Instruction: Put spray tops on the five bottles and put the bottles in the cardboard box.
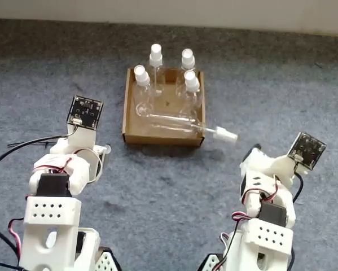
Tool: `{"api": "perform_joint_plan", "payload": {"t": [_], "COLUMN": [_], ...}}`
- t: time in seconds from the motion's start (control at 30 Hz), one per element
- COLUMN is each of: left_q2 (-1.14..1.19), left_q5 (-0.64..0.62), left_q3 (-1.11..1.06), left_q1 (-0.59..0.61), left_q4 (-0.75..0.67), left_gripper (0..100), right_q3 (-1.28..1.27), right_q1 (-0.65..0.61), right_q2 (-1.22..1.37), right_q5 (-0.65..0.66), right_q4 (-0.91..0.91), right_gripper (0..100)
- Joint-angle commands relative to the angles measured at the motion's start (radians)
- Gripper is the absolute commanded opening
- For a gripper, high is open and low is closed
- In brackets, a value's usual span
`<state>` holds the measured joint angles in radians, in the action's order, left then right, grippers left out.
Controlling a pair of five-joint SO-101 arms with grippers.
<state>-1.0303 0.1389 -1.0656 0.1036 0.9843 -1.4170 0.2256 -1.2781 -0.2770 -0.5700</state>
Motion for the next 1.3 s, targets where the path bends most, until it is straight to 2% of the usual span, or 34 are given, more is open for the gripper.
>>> {"api": "perform_joint_plan", "payload": {"t": [0.0, 0.23, 0.4, 0.53, 0.63, 0.8, 1.27], "left_q2": [-0.008, -0.008, -0.008, -0.008, -0.008, -0.008, -0.008], "left_q5": [-0.011, -0.011, -0.011, -0.011, -0.011, -0.011, -0.011], "left_q3": [0.008, 0.008, 0.008, 0.008, 0.008, 0.008, 0.008], "left_q1": [0.005, 0.005, 0.005, 0.005, 0.005, 0.005, 0.005], "left_q4": [-0.018, -0.021, -0.021, -0.021, -0.021, -0.021, -0.021], "left_gripper": [18, 18, 18, 18, 18, 18, 18], "right_q3": [0.015, 0.016, 0.081, 0.130, 0.206, 0.331, 0.423], "right_q1": [-0.025, -0.208, -0.127, -0.090, -0.094, -0.096, -0.219], "right_q2": [-0.001, 0.001, 0.008, 0.139, 0.283, 0.479, 0.742], "right_q5": [-0.086, -0.051, -0.043, -0.014, -0.025, -0.129, -0.124], "right_q4": [0.054, 0.117, 0.041, -0.004, -0.004, 0.002, 0.193], "right_gripper": [17.1, 0.5, 0.5, 0.5, 0.5, 0.5, 0.6]}}
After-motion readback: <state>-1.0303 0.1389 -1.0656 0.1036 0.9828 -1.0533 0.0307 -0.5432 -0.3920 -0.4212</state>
